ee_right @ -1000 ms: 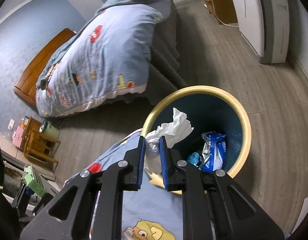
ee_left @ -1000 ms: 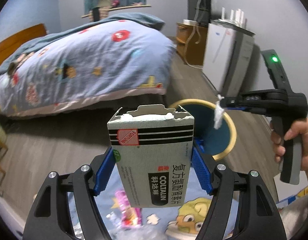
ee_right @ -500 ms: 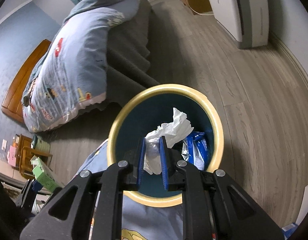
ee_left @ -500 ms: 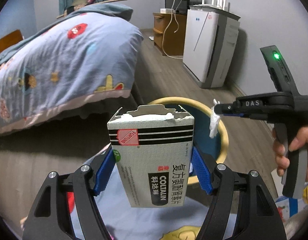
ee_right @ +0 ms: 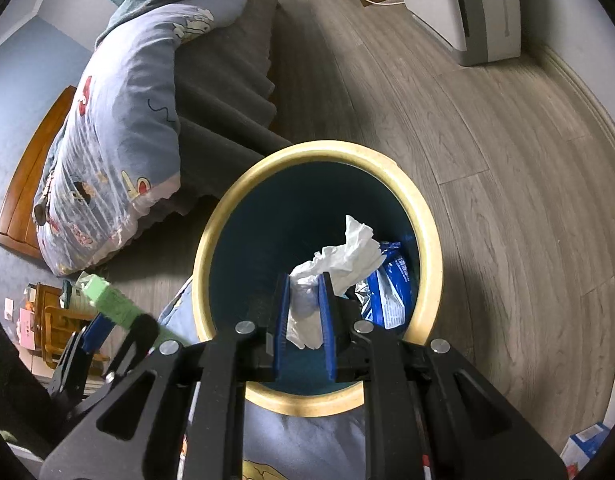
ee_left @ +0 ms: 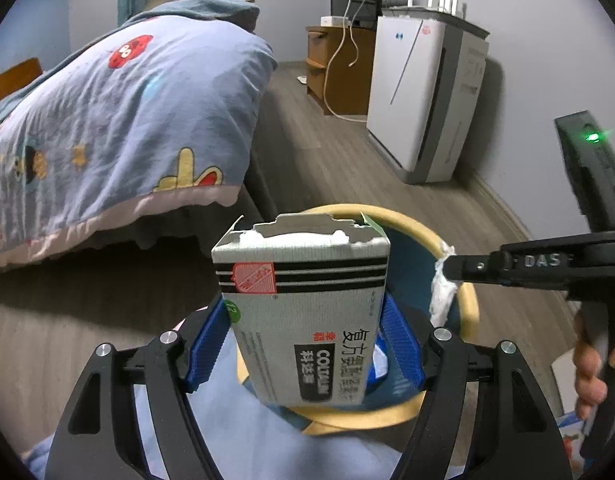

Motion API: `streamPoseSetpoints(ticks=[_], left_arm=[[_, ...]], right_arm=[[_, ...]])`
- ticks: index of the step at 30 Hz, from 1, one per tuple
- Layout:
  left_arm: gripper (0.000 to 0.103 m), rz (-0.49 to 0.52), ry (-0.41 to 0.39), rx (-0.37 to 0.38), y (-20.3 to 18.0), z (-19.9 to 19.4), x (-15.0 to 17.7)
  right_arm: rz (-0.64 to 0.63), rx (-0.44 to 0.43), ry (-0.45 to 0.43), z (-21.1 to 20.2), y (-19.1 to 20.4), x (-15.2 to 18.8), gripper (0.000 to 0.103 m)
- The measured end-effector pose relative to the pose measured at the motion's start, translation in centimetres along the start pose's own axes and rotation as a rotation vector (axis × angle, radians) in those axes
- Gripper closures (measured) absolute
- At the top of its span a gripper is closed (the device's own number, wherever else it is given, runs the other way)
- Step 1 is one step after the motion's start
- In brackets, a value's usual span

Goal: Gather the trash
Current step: 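Open left tool over teal bin to drop box while right tool releases tissue, then move both tools back over the remaining trash on the bed cover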

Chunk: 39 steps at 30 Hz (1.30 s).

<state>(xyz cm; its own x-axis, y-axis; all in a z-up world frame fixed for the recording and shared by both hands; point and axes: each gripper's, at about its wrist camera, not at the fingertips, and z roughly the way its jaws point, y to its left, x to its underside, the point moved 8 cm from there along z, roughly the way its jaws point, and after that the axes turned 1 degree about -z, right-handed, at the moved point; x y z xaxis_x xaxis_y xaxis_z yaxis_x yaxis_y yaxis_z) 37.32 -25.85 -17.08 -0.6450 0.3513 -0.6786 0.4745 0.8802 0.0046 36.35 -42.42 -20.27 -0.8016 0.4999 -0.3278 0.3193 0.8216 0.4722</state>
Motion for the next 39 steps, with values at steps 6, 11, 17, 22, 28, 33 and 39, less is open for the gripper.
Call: streamPoseSetpoints(ticks=[6, 11, 17, 22, 28, 33, 39], left_arm=[[0.026, 0.001, 0.010, -0.026, 0.4, 0.5, 0.8], [0.026, -0.027, 0.021, -0.026, 1.3, 0.1, 1.2], [0.026, -0.048, 0.010, -0.031, 2.7, -2.0, 1.8], [0.026, -0.063, 0.013, -0.053, 4.2, -4.0, 3.0], [0.026, -0.100, 0.011, -0.090, 6.4, -7.2, 4.3], [0.018, -0.123, -0.015, -0.111, 7.7, -11.4, 5.2], [0.010, -0.163, -0.017, -0.153, 10.2, -16.5, 7.8]], right_arm=[[0.009, -0.005, 0.000, 0.1, -0.3, -0.1, 0.088], [0.004, -0.015, 0.006, 0.2, -0.1, 0.0, 0.087], [0.010, -0.041, -0.018, -0.3, 0.5, -0.3, 0.069], [-0.028, -0.037, -0.023, -0.3, 1.9, -0.1, 0.058], [-0.072, -0.037, -0.039, -1.0, 3.8, 0.3, 0.055], [-0.152, 0.008, -0.073, -2.4, 5.6, 1.0, 0.029], [-0.231, 0.010, -0.117, -4.5, 8.5, 2.7, 0.008]])
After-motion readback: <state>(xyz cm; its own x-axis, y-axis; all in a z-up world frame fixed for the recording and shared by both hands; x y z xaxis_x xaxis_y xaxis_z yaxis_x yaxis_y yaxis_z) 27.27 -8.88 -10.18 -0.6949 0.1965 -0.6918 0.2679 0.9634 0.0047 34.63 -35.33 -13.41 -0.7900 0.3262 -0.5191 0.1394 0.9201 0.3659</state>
